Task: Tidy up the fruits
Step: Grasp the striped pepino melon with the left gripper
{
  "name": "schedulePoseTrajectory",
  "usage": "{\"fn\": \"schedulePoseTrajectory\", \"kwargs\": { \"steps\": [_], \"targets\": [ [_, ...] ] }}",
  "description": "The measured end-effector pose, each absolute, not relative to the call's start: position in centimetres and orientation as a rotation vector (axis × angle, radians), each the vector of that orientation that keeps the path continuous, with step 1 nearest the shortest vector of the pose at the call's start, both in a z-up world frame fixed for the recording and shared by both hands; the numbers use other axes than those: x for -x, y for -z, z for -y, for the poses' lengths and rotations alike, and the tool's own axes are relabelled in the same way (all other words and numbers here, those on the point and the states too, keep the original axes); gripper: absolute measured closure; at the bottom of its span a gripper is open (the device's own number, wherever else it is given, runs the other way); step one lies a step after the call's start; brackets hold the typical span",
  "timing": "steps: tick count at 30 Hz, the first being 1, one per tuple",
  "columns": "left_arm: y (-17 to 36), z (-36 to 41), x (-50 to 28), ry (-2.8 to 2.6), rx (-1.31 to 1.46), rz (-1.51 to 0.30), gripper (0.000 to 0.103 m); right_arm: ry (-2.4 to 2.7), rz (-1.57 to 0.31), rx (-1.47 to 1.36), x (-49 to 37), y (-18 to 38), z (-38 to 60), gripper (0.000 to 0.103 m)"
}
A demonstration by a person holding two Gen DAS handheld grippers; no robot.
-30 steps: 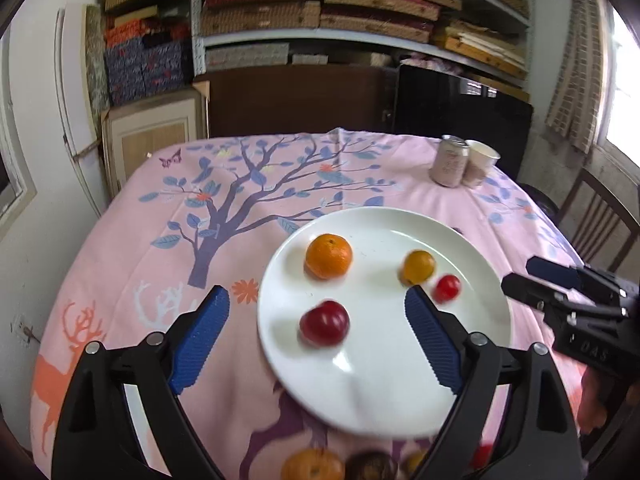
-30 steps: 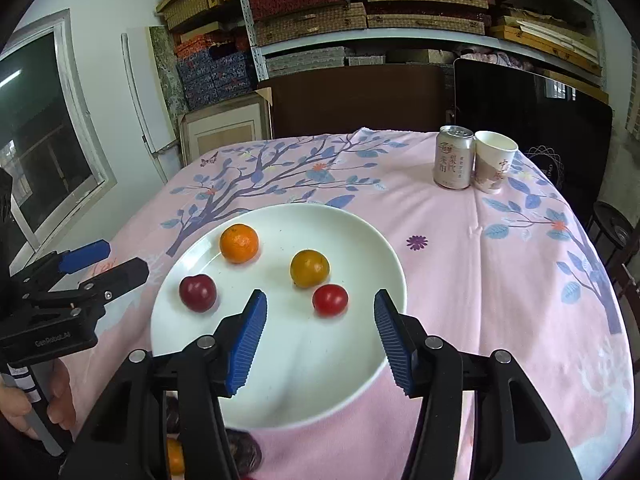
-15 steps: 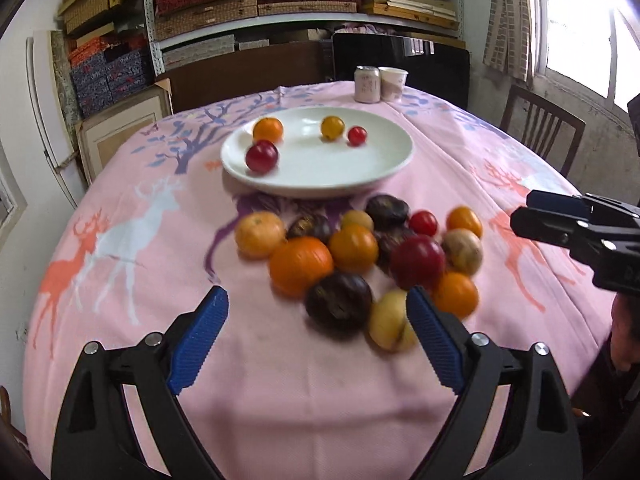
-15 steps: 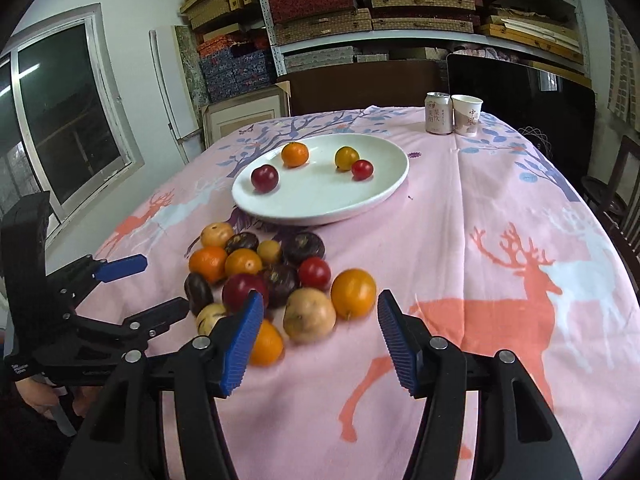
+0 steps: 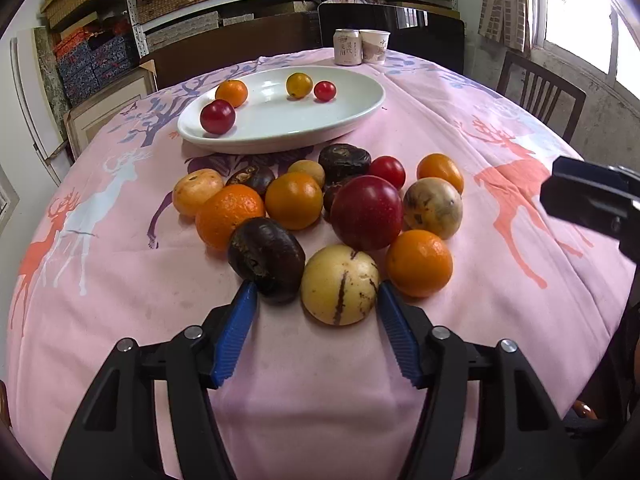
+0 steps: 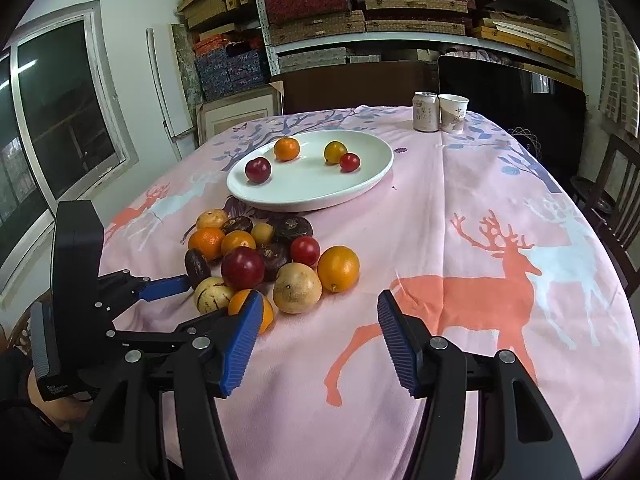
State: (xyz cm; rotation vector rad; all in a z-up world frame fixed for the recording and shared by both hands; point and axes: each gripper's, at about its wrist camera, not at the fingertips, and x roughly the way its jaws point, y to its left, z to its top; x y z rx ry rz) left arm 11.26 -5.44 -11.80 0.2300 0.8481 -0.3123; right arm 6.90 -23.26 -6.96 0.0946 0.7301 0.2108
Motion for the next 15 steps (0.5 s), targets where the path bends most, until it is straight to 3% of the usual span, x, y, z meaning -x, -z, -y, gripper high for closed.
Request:
{"fn": "schedulePoseTrajectory", "kwargs": {
  "steps": [11, 15],
  "targets": [
    [11.4, 6.3, -13.0, 0.301, -0.216, -0.871, 0.035, -0.213, -0.765, -0.107, -7.0, 7.7, 23.4, 0.043],
    [11.3, 6.3, -12.4, 0.312, -0.227, -0.855, 0.045, -0.215, -0.767, -0.092, -6.9, 7.7, 23.3, 0.043]
  ]
}}
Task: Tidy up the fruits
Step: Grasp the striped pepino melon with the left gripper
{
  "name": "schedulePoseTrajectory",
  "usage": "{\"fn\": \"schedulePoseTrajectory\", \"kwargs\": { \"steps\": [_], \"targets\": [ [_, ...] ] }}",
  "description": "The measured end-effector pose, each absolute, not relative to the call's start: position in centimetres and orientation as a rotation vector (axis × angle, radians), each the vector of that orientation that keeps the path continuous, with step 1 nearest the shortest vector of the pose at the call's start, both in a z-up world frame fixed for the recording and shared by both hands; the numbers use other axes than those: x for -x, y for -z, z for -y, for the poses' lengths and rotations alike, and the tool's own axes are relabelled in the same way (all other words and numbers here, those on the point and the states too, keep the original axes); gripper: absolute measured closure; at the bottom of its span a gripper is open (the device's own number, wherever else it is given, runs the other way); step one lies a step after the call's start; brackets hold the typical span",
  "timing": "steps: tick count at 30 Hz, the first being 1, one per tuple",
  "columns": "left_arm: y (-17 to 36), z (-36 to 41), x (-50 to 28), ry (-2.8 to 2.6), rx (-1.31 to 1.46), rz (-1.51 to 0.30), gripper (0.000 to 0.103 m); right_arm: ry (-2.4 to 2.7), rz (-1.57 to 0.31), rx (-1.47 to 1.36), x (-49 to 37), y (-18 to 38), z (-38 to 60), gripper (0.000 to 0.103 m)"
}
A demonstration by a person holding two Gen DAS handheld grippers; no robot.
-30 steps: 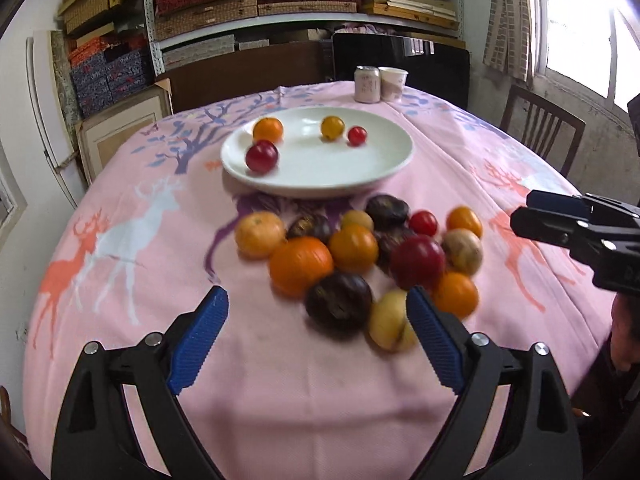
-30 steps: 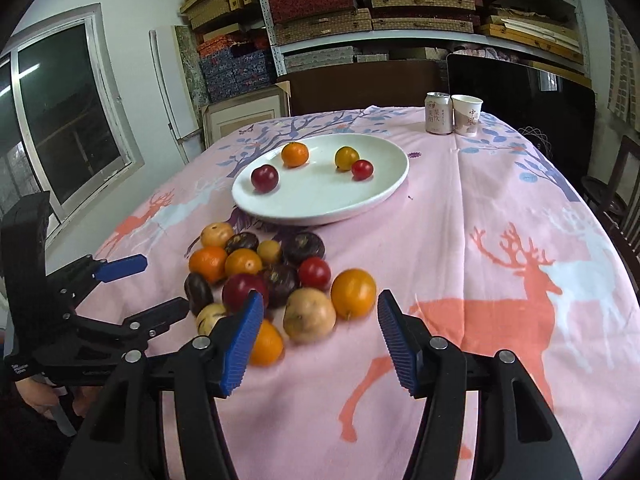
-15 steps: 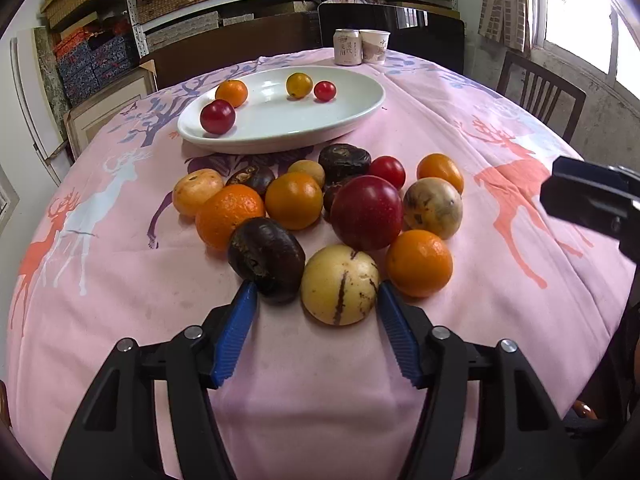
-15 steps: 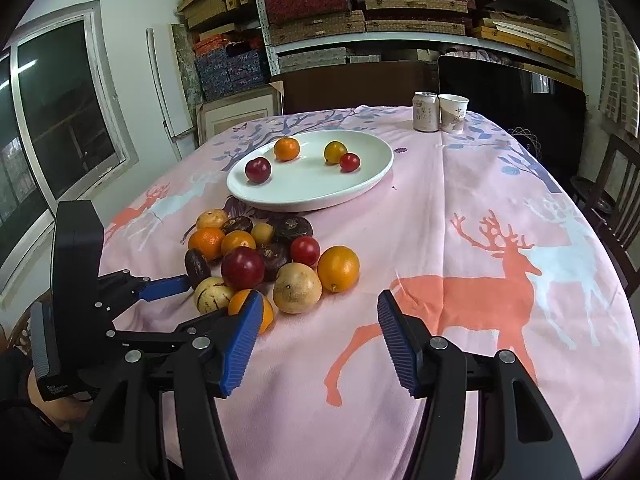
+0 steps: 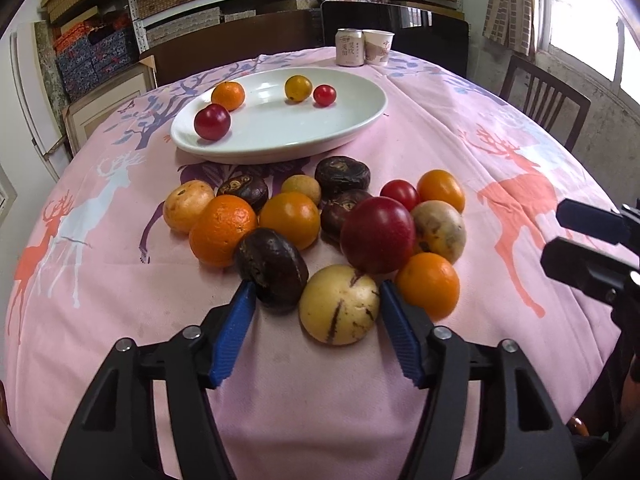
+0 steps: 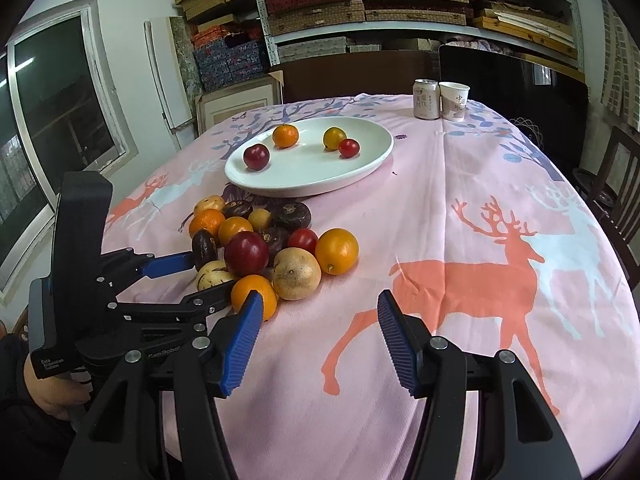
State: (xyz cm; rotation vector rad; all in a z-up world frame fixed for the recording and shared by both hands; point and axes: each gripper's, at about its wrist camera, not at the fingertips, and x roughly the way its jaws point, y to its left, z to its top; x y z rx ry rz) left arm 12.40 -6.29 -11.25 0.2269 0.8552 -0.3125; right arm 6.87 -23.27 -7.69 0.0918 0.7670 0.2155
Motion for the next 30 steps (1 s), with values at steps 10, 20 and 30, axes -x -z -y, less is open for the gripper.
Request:
{"fn": "schedulePoseTrajectory", "kwargs": {
  "steps": [10, 20, 30],
  "targets": [
    [10.9, 3.2, -10.4, 0.325, -0.171, -0.879, 0.063, -0.283, -0.851, -0.054, -8.1, 10.1, 20.4, 0.043],
    [12.3, 4.5, -11.3, 0.331, -0.195, -0.876, 0.054, -0.261, -0.842, -0.052, -7.7, 9.7, 20.8, 0.043],
    [8.4, 0.1, -8.5, 0.298, -0.128, -0.788, 0.063, -0.342, -0.876, -0.035, -8.5, 10.7, 18.2, 0.045]
  ]
}}
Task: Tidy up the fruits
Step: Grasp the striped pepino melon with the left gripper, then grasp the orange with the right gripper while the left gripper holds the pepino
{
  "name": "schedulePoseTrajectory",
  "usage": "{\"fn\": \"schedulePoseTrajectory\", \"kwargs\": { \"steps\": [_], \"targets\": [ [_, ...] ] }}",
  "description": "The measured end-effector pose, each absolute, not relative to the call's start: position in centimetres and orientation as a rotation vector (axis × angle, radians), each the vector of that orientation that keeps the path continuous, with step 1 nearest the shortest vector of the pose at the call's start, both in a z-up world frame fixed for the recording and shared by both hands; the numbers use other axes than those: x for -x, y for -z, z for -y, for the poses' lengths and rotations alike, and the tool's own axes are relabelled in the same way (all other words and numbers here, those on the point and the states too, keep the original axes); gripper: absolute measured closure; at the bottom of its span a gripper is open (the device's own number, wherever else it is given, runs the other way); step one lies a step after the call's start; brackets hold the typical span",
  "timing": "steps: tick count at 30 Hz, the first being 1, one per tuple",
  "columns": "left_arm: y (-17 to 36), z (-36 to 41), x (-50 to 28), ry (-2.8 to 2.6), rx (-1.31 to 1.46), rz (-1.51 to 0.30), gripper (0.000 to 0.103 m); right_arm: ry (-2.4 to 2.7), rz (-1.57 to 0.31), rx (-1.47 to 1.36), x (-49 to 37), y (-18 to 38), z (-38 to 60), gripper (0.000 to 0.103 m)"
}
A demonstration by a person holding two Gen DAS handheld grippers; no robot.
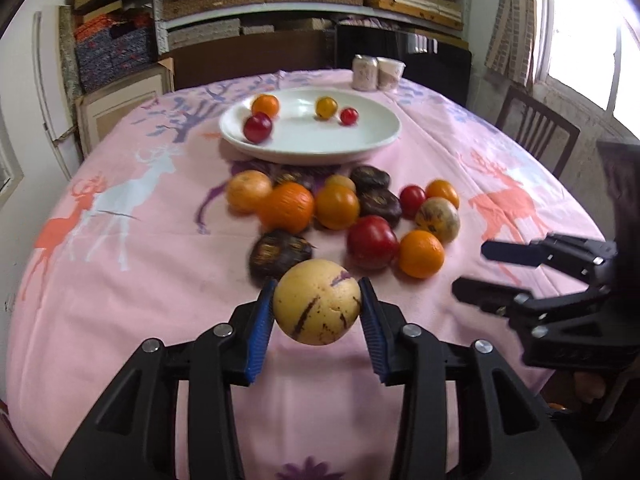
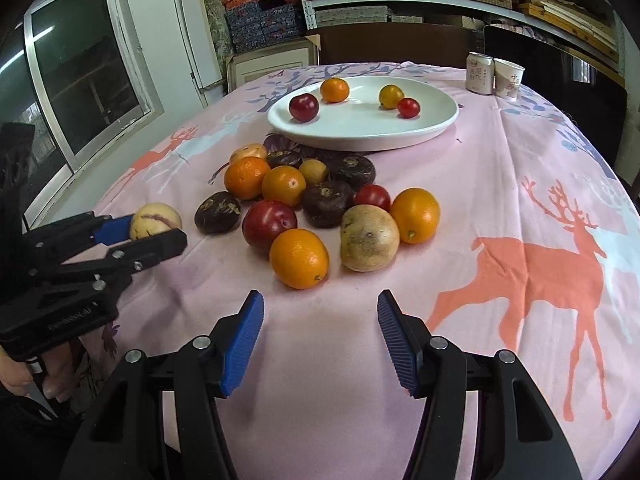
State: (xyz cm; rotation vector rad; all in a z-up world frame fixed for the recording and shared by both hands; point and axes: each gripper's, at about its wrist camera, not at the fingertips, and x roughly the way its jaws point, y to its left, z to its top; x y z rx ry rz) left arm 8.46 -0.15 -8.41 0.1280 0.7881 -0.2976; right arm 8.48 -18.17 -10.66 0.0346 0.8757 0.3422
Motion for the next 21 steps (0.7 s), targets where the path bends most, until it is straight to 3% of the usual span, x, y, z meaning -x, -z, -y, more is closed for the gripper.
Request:
{"fn": "schedulePoseTrajectory", "kwargs": {
  "steps": [11, 14, 21],
  "targets": [
    [7.9, -3.0, -8.5, 0.248, -0.079, -0.790, 0.063, -0.313, -0.901, -0.001, -11.6, 10.9, 15.0, 0.053],
    [8.0, -3.3, -8.4, 0.247, -0.073, -0.789, 0.063, -0.279, -0.924, 0.003, -12.0, 11.6, 15.0, 0.066],
    [7.9, -3.4, -8.3, 0.248, -0.067, -0.782, 0.063, -0.349, -0.861, -0.074, -10.1, 11.0, 16.8, 0.066]
  ]
}}
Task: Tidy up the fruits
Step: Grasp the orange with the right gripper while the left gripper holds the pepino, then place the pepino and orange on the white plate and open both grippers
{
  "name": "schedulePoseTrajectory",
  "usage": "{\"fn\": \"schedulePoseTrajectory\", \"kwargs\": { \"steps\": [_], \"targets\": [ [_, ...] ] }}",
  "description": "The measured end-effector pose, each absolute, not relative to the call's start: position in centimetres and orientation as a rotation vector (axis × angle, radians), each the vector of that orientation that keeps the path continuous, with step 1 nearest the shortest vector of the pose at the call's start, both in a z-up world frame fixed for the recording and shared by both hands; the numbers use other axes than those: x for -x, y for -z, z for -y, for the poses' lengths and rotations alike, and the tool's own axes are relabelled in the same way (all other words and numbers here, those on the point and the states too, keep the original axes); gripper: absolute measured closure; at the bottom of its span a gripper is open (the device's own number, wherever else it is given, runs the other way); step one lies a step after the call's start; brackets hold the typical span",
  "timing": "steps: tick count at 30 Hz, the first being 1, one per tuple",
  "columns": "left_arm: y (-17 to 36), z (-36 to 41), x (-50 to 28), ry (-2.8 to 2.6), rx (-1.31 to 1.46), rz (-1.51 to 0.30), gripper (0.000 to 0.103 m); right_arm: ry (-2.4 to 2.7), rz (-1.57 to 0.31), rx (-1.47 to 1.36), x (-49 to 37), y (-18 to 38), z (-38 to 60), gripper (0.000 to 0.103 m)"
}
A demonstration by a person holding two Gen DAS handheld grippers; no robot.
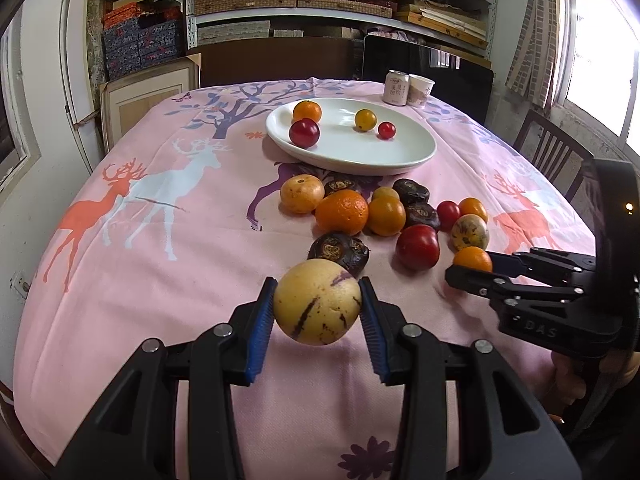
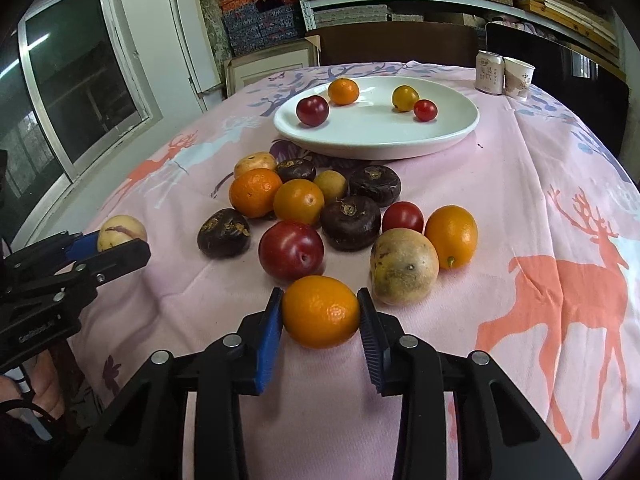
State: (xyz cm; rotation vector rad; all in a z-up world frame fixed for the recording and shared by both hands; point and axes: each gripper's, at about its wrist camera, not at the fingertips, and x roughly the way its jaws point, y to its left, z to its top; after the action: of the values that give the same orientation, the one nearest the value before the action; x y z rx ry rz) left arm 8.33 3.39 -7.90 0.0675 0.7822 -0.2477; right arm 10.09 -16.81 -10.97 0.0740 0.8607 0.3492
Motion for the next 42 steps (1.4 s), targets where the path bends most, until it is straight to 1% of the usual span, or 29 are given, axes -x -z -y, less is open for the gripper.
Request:
{"fn": "schedulePoseTrajectory", "kwargs": {
  "steps": [6, 12, 17, 22, 25, 28, 31, 34, 37, 38, 39, 40, 41, 42],
  "targets": [
    [7.3, -2.8, -8.1, 0.267, -0.066, -0.770, 0.063, -0.369, -0.795, -0.117, -7.9, 9.1, 19.4, 0.066],
    [4.8, -1.0, -9.3, 0.338, -0.085, -0.744, 0.063, -0.316, -0.665, -0.139, -8.4, 4.1, 23.7, 0.066],
    [1.4, 0.9, -13.2, 0.361, -0.098, -0.713, 0.063, -0.268, -0.589, -0.135, -11.5, -0.3, 26.5, 0.066],
    [-0.9, 3.8, -18.8, 0.375, -0.097, -0.686, 0.063, -0.253, -0.579, -0.128, -16.9, -2.2, 26.8, 0.066],
    [-0.6, 5.0, -22.8, 0.373, -0.075, -0.717, 0.063, -0.249, -0.605, -0.113, -20.5, -2.1, 26.1, 0.066],
    [1.1, 6.1, -27.0, 0.389, -0.053, -0.779, 0.063, -0.246, -0.637, -0.108, -24.4, -1.2, 25.7, 0.066],
    [3.8, 7.0, -30.8, 0.381, -0.047, -0.855, 0.063, -0.236, -0.696, -0.107, -28.6, 1.1, 25.4, 0.066],
    [6.5, 7.6, -33.8, 0.354, -0.066, -0.918, 0.063, -0.222, -0.778, -0.101, -32.5, 4.5, 25.0, 0.066],
    [8.4, 8.0, -35.9, 0.357, -0.065, -0.964, 0.062, -0.211, -0.836, -0.087, -34.8, 7.1, 24.3, 0.065],
    [8.8, 8.0, -36.3, 0.368, -0.060, -0.973, 0.061, -0.203, -0.842, -0.077, -35.2, 7.7, 24.1, 0.065],
    [9.2, 8.0, -36.7, 0.372, -0.055, -0.979, 0.048, -0.196, -0.841, -0.071, -35.4, 8.1, 23.9, 0.060],
    [9.2, 7.9, -36.9, 0.375, -0.043, -0.980, 0.030, -0.194, -0.837, -0.065, -35.6, 8.2, 23.7, 0.052],
    [9.1, 7.7, -37.0, 0.376, -0.029, -0.972, 0.026, -0.200, -0.828, -0.070, -35.7, 8.3, 23.7, 0.048],
    [8.8, 7.7, -37.0, 0.353, -0.047, -0.954, 0.023, -0.201, -0.821, -0.074, -35.8, 8.1, 23.7, 0.042]
  ]
}}
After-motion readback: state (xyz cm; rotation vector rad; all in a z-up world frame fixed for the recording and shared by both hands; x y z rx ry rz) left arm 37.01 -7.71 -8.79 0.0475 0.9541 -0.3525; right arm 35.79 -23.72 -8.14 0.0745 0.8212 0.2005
